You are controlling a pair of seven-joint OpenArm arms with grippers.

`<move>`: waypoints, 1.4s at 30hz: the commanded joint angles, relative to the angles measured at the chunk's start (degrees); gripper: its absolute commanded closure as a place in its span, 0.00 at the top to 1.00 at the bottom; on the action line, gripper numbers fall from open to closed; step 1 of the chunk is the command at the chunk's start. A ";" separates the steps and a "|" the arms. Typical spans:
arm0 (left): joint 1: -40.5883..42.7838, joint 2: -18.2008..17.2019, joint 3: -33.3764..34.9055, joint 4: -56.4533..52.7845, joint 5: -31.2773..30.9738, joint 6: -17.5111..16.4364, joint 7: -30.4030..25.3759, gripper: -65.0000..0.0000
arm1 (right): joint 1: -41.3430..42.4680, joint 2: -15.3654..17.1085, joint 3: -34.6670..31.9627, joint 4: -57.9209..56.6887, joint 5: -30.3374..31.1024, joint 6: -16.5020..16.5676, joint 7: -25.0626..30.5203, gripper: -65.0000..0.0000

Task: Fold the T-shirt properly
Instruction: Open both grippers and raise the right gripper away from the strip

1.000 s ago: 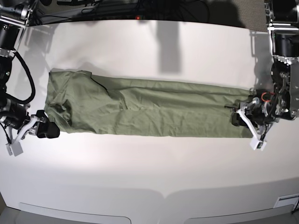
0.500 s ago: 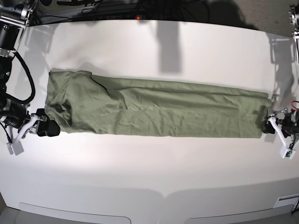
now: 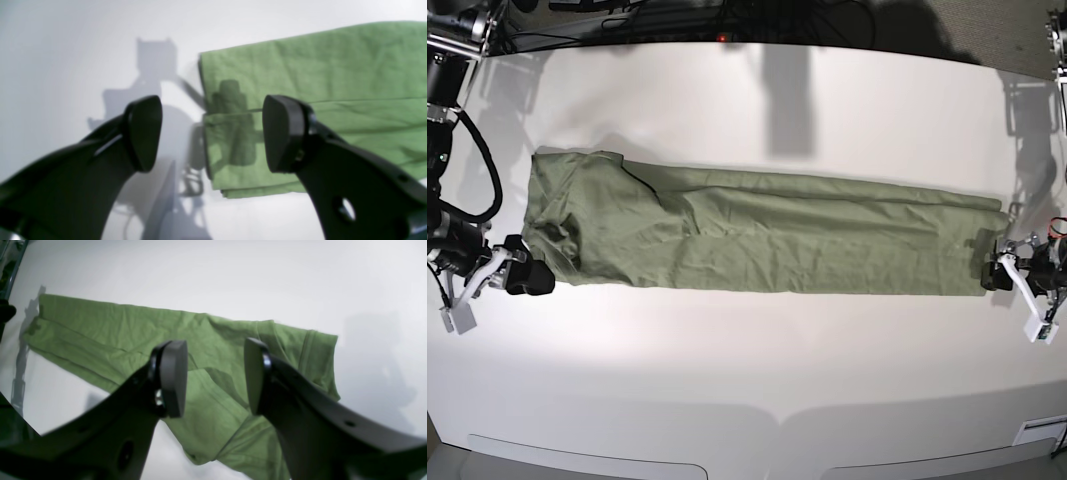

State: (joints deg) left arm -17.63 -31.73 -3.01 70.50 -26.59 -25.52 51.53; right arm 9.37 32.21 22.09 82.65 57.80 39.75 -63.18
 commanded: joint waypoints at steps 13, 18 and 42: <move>-1.42 -1.16 -0.39 0.83 -0.74 -0.87 0.39 0.70 | 1.25 -10.43 0.46 1.25 -10.08 0.25 7.50 0.43; -1.57 -1.18 -0.39 -2.23 0.94 -4.90 0.42 0.70 | 0.61 -12.96 0.46 7.93 -10.08 0.25 7.21 0.43; -8.44 -1.33 -0.39 -16.79 -13.75 -14.23 5.25 0.70 | -22.58 -23.02 13.75 31.89 -18.58 0.25 13.53 0.36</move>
State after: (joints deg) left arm -24.45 -31.64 -3.01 52.90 -39.46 -39.24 57.47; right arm -13.80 8.49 35.73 113.47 37.85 39.72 -51.24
